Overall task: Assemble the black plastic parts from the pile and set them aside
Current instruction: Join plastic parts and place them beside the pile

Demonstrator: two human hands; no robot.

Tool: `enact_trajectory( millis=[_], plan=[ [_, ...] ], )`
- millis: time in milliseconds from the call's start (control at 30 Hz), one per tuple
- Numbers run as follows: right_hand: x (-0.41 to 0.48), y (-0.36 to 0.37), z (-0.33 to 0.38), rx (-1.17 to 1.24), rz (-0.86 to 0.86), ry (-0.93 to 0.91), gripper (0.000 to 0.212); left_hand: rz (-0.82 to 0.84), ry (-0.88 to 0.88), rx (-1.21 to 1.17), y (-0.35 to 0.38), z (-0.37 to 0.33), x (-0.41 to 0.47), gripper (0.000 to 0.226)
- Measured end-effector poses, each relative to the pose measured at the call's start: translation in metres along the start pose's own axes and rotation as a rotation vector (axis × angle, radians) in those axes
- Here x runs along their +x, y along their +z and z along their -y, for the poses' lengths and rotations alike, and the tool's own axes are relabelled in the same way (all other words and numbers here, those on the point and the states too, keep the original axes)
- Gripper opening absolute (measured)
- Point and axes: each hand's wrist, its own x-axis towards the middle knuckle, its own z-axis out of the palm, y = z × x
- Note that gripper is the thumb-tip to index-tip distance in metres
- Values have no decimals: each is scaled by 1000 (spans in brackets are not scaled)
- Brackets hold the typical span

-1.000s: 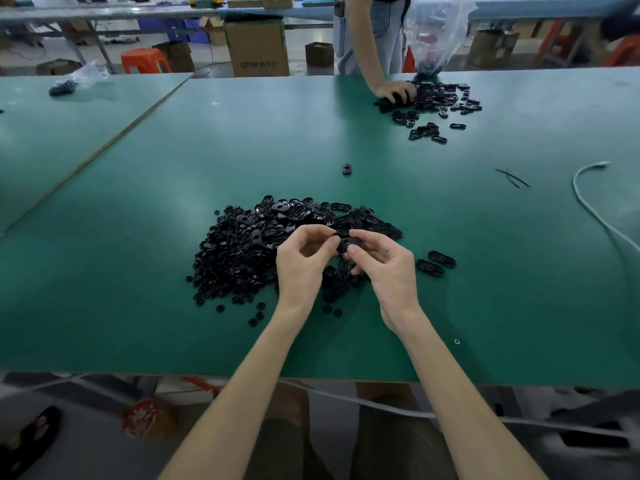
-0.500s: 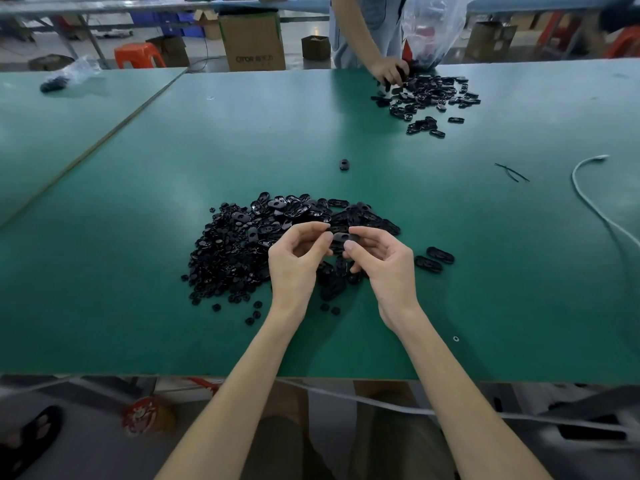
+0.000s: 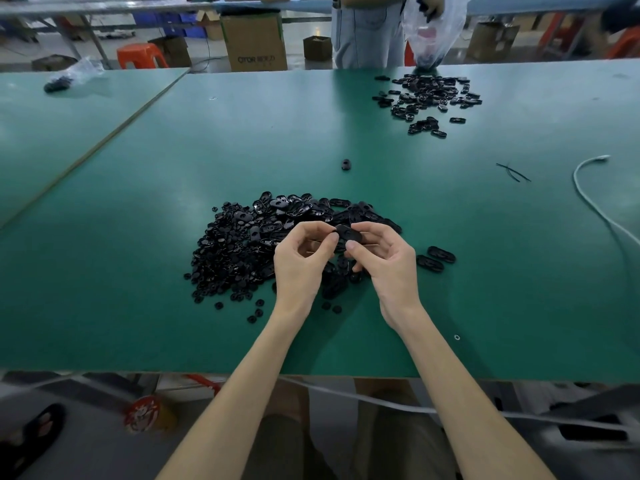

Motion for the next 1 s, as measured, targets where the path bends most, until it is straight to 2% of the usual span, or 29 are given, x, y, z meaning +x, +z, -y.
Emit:
enact_trajectory(
  millis=[267, 1000],
  plan=[
    [-1, 0, 1, -14, 51, -11, 25, -66, 50, 236, 7, -2, -6, 11],
    [1, -1, -3, -12, 85, -15, 21, -97, 58, 317, 9, 0, -7, 12]
  ],
)
